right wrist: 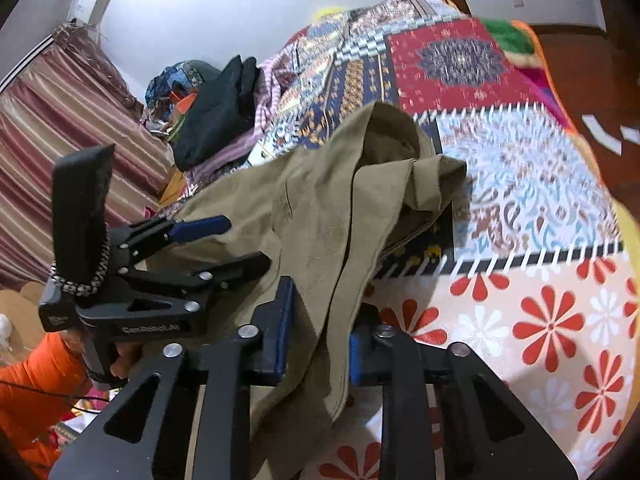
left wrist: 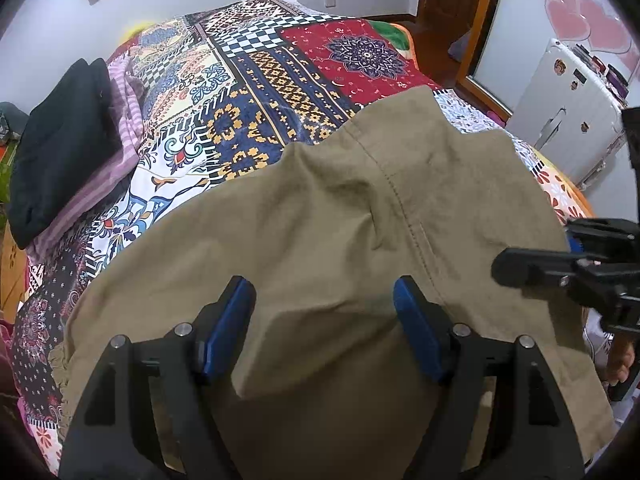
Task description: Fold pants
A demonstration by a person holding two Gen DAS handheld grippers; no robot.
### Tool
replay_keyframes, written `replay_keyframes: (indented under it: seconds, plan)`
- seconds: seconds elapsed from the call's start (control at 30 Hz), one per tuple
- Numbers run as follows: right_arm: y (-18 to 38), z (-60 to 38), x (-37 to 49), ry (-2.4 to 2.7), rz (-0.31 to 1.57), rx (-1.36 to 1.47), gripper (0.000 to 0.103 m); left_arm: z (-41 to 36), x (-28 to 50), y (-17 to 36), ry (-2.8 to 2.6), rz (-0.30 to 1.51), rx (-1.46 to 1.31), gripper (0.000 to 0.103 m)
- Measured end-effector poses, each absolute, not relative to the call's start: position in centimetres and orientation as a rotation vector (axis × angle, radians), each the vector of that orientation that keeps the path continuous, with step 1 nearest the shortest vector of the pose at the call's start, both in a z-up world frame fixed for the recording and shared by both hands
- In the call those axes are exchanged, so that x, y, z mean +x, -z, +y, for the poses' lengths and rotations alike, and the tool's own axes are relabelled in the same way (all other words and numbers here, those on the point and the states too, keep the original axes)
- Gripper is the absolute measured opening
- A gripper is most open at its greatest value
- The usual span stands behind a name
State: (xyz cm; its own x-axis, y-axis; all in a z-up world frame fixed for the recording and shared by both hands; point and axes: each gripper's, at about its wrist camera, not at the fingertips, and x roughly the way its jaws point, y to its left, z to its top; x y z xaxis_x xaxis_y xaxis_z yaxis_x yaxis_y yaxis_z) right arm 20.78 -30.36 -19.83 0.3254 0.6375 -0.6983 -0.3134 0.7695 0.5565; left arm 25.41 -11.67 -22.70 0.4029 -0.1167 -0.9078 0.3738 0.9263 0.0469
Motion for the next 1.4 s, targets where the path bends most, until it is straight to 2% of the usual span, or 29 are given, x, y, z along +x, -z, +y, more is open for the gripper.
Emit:
replay_keyframes:
  seconds: [0.33,0.43,0.5,0.73,0.87,0.97,1.03,1.07,1.1,1.17,1.27,1.33,1.4]
  plan:
    - [16.5,-28.3,20.8,-0.67,0.998,0.295,0.019,-10.7,25.6,22.3,0.331,1.111,0.198,0.075]
    - [17.2,-27.9,20.9,-0.641,1.03,0.289,0.024,-10.7,25.6,22.4,0.332,1.108,0.203,0.075]
    - [18.0,-28.3,20.8,-0.623,1.053,0.296,0.036,-10.7,25.5,22.4,0.332,1.105,0.208,0.075]
    - [20.9,-30.0,20.2,-0.595,1.168,0.324,0.04,-10.7,25.4,22.4,0.333,1.104,0.208,0.076]
    - [21.2,-30.1,20.0,-0.624,1.178,0.345,0.048,-10.9,25.4,22.5,0.327,1.1,0.221,0.076]
    - [21.6,-29.7,20.3,-0.649,1.17,0.375,0.048,-10.9,25.4,22.5,0.327,1.1,0.222,0.076]
    - [21.5,-29.5,20.4,-0.653,1.153,0.378,0.04,-10.9,25.3,22.5,0.326,1.099,0.225,0.076]
    - [21.4,-29.3,20.4,-0.664,1.147,0.387,0.027,-10.9,25.4,22.5,0.325,1.099,0.227,0.076]
    - [21.0,-29.3,20.5,-0.658,1.13,0.384,0.021,-10.9,25.4,22.5,0.324,1.099,0.228,0.076]
    - [20.3,-29.5,20.5,-0.662,1.1,0.395,0.014,-10.9,25.4,22.5,0.325,1.1,0.226,0.076]
    - [19.4,-29.5,20.4,-0.666,1.082,0.402,0.014,-10.8,25.6,22.2,0.326,1.108,0.216,0.076]
    - [18.8,-29.3,20.3,-0.666,1.066,0.384,0.013,-10.6,25.6,21.4,0.318,1.111,0.216,0.07]
    - [17.8,-29.0,20.0,-0.67,1.039,0.366,0.013,-9.7,25.3,19.9,0.307,1.081,0.204,0.069]
